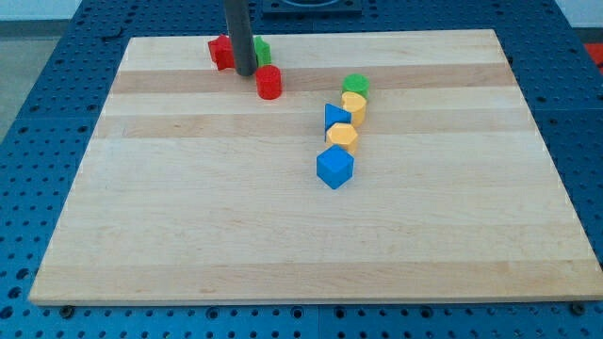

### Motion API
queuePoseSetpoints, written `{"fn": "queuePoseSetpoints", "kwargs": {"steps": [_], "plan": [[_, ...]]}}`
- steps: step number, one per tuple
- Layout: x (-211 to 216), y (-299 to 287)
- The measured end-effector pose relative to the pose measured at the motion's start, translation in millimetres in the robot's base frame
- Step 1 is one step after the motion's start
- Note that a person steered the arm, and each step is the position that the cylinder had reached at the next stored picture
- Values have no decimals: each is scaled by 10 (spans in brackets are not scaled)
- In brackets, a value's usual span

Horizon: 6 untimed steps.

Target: Slide the red circle a bit up and left

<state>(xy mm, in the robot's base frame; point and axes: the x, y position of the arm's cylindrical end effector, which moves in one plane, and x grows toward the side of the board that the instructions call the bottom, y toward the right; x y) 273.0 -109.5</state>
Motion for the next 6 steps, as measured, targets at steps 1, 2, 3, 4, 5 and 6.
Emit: {"fn": "queuePoseSetpoints", "kwargs": {"steps": [1, 2, 3, 4, 5, 6], "plan": [[197, -217], [488, -289], [562, -110], [435, 240], [179, 511], [129, 631]]}}
